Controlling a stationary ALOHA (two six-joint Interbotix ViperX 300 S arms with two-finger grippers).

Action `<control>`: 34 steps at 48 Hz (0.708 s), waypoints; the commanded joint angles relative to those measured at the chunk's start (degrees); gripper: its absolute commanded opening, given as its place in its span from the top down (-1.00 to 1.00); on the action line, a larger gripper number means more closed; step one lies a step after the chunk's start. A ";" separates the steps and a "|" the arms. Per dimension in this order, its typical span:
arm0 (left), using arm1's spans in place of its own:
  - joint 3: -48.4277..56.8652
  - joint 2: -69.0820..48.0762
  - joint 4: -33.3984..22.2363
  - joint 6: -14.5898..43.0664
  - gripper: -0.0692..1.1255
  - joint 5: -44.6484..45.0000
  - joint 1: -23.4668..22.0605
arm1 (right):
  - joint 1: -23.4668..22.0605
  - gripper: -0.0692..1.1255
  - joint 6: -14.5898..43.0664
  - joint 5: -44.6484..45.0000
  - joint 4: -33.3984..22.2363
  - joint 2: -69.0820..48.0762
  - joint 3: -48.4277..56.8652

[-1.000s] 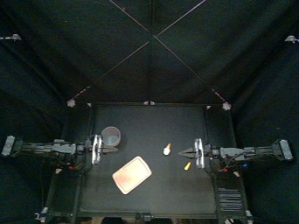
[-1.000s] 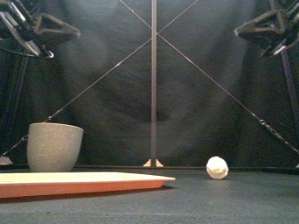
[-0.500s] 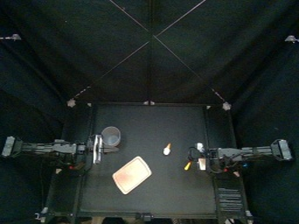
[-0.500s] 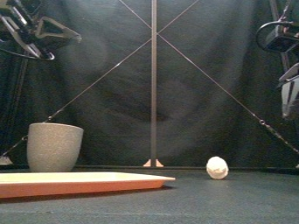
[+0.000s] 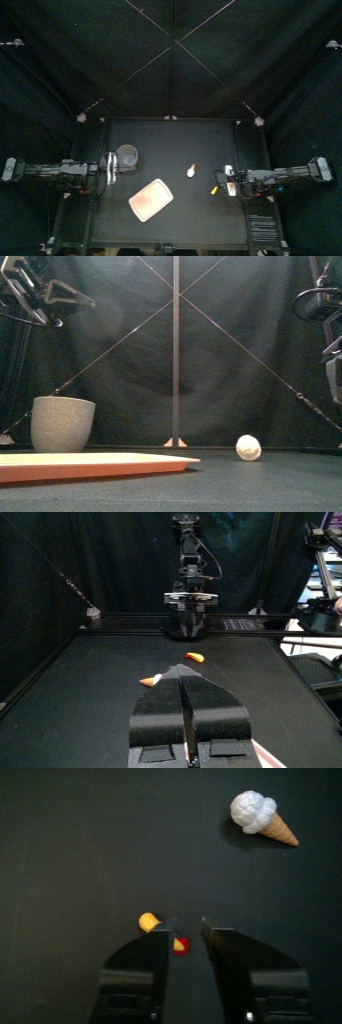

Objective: Pick the shrimp then place it on the pink plate
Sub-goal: Pick the shrimp

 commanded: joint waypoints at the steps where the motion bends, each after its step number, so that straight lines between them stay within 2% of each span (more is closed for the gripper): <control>1: -1.41 0.26 0.09 0.00 0.80 -0.62 0.26 | 0.62 -0.49 0.79 -1.76 0.09 2.46 -1.32; 8: -1.41 0.26 0.09 0.00 0.80 -0.70 0.26 | 1.23 -0.54 1.49 -2.46 0.88 5.27 -1.85; 24: -1.58 0.26 0.09 0.00 0.80 -1.32 0.26 | 8.53 -0.54 1.49 -2.81 1.76 10.81 -2.72; 34: -1.49 0.26 0.18 0.00 0.80 -2.02 0.26 | 8.70 -0.54 1.23 -2.72 0.70 14.59 -3.43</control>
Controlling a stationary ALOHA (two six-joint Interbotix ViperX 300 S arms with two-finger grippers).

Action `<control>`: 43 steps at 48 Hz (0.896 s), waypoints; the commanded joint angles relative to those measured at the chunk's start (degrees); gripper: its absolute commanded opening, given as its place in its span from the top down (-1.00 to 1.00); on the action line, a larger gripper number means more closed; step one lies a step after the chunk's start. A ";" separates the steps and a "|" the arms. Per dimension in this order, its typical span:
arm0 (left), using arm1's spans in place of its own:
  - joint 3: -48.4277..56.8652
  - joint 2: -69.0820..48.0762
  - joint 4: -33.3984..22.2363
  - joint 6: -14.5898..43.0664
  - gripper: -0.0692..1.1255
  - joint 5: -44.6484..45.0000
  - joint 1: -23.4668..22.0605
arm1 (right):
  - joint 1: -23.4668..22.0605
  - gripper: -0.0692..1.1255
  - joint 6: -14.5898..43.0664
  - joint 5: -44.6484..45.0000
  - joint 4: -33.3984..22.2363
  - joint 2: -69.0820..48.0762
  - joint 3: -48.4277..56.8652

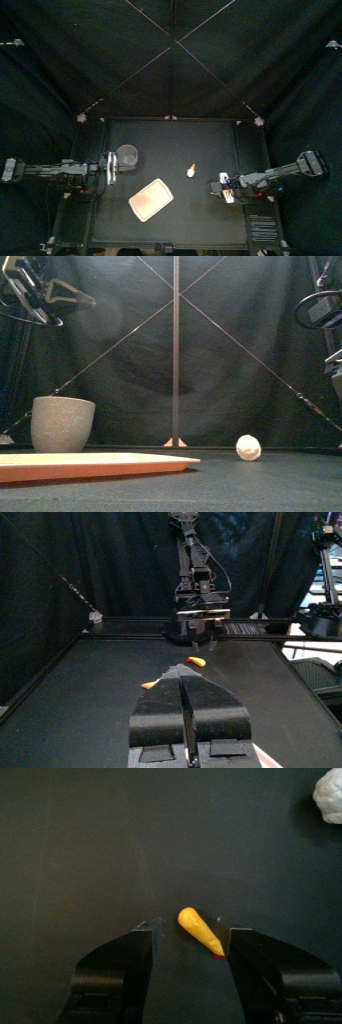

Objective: Pick the shrimp then place it on the pink plate
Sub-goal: Pick the shrimp

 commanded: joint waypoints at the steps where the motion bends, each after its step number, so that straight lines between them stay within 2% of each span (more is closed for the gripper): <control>1: -1.49 0.26 0.09 0.00 0.80 -0.70 0.09 | 0.00 -0.54 -0.09 -0.18 -0.62 2.20 -1.85; 20: -1.14 0.18 2.11 0.00 0.80 -0.70 0.09 | -0.09 -0.53 -0.62 5.19 -2.90 16.79 -5.80; 30: -0.97 0.26 2.64 0.00 0.80 -0.70 0.09 | -0.18 -0.51 -0.62 5.01 -3.96 19.69 -6.15; 36: -0.62 0.26 2.55 0.00 0.80 -0.70 0.09 | -0.26 -0.38 -0.44 5.01 -3.69 19.78 -6.15; 43: -0.18 0.26 2.64 0.00 0.80 -0.70 0.09 | -0.26 -0.10 0.00 4.92 -3.34 19.78 -6.59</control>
